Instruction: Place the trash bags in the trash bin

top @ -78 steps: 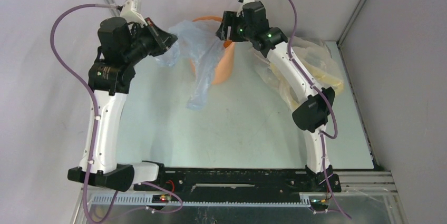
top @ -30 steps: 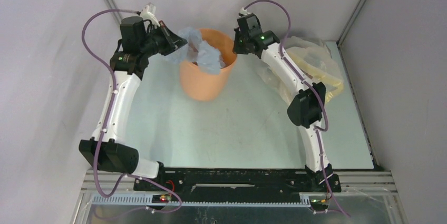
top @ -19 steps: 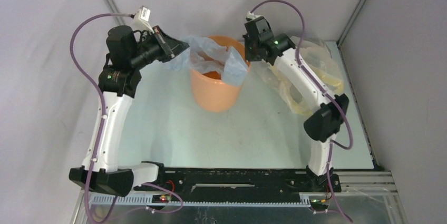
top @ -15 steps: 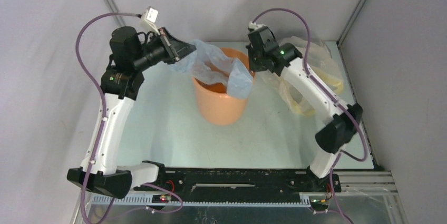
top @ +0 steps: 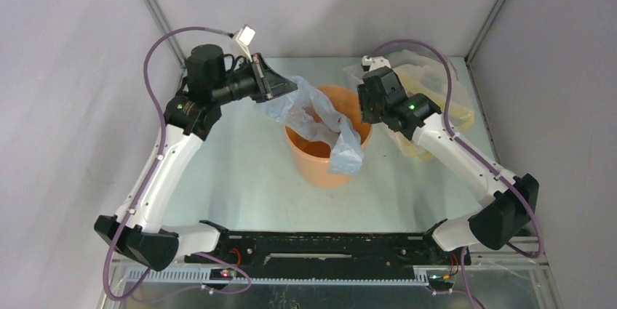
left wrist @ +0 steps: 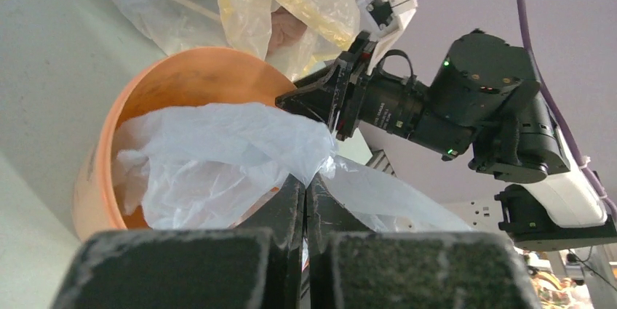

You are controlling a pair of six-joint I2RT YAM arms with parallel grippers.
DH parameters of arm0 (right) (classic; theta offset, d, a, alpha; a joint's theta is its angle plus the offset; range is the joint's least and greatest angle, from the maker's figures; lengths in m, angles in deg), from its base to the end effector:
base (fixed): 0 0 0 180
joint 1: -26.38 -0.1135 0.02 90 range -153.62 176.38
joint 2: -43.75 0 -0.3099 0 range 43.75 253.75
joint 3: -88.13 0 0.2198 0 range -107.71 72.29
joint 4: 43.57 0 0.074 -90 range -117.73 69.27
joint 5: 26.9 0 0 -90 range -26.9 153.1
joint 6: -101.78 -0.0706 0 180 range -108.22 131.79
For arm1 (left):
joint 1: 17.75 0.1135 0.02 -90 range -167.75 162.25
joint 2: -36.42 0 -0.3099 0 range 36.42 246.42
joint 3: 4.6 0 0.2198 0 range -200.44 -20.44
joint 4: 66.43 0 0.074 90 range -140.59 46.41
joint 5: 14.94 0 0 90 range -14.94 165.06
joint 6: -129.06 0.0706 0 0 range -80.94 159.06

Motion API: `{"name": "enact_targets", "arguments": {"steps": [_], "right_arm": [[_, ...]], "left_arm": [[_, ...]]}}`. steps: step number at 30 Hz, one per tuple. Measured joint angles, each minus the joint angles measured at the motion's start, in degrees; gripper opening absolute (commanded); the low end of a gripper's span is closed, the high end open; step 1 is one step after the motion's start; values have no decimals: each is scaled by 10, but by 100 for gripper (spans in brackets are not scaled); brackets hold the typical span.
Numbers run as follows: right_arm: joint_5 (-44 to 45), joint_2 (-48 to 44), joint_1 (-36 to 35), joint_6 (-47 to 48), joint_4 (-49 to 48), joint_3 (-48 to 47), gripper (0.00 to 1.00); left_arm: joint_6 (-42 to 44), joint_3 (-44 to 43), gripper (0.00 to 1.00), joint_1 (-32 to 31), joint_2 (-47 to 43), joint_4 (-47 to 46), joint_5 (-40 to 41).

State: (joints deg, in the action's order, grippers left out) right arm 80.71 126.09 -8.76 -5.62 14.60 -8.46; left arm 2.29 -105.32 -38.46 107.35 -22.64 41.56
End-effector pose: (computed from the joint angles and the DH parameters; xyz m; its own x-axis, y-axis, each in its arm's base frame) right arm 0.2523 0.1515 0.3767 -0.6520 -0.1104 -0.7501 -0.1838 0.9828 0.0151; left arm 0.2092 -0.1208 0.4834 -0.6577 -0.2850 -0.6973 0.5020 0.5243 -0.6878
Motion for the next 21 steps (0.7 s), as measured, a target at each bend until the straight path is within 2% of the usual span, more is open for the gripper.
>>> {"name": "enact_targets", "arguments": {"steps": [4,9,17,21], "right_arm": [[-1,-10,0,11,-20,3,56],[-7,-47,1,18,-15,2,72],[-28,-164,-16,14,37,-16,78],[-39,-225,-74,-7,66,-30,84]], "left_arm": [[-13,9,1,-7,7,-1,2],[-20,16,1,-8,7,-4,14],[-25,31,0,-11,-1,-10,51],[-42,66,0,-13,-24,-30,80]]}}
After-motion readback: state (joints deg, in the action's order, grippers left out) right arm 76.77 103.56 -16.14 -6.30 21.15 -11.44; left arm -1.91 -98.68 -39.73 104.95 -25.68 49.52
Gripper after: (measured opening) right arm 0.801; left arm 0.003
